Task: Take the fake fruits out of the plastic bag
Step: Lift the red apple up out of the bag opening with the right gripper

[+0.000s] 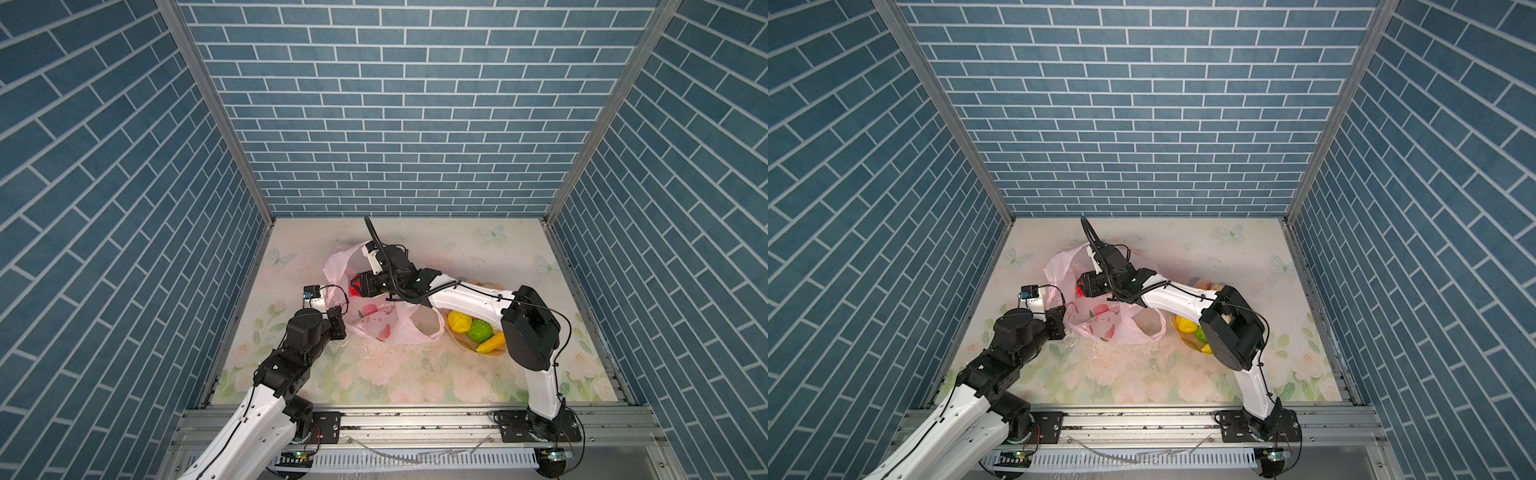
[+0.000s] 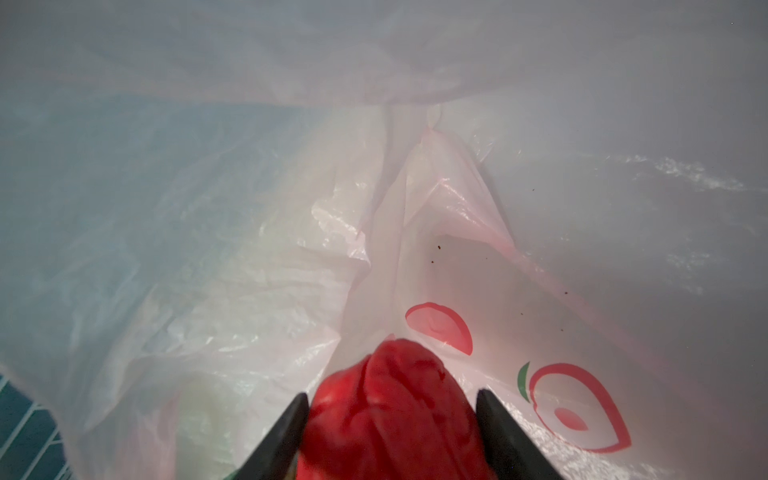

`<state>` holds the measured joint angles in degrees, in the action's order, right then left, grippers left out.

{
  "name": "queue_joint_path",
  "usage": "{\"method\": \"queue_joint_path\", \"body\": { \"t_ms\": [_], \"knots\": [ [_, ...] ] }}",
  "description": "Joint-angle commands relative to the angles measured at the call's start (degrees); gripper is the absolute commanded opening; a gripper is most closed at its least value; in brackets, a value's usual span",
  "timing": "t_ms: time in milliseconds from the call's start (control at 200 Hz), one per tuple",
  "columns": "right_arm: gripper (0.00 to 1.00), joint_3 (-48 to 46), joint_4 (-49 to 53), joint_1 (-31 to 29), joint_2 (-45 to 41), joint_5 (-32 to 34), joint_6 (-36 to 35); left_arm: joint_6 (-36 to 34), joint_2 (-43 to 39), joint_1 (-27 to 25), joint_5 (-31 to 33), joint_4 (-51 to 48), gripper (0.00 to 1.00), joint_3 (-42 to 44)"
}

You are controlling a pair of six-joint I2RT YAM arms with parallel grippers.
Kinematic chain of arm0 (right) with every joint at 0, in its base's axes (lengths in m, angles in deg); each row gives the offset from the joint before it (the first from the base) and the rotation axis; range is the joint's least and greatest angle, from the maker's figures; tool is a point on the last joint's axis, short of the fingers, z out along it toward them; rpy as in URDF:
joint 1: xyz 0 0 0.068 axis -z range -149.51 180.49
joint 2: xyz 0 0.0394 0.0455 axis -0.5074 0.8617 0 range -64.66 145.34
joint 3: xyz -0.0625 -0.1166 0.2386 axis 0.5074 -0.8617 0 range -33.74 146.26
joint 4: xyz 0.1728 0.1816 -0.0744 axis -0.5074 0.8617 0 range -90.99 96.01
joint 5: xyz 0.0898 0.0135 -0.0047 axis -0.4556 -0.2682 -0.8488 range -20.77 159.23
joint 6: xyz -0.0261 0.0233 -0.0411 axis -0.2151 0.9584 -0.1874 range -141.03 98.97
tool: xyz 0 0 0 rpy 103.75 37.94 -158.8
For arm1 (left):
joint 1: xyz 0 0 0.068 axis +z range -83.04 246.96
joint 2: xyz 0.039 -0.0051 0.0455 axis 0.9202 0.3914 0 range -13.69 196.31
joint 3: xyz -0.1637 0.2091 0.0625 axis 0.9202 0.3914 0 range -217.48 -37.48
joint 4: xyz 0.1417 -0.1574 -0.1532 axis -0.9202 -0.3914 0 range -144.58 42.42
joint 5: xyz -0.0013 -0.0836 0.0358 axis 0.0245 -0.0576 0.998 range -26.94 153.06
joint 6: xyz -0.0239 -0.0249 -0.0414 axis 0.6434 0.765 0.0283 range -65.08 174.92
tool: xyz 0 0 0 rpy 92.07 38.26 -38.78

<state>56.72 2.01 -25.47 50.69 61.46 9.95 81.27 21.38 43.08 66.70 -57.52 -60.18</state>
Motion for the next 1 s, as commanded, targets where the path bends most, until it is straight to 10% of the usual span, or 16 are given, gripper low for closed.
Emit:
{"method": "queue_joint_path", "body": {
  "t_ms": [0,995],
  "knots": [
    [0.10,-1.4,1.6,-0.2,-3.3,-0.2,-2.2,0.1,1.1,0.0,2.6,3.2,0.06,-1.9],
    [0.09,-1.9,9.1,-1.3,-11.4,4.3,-5.4,-1.6,13.1,0.0,5.1,15.2,0.06,-5.4]
  ]
}}
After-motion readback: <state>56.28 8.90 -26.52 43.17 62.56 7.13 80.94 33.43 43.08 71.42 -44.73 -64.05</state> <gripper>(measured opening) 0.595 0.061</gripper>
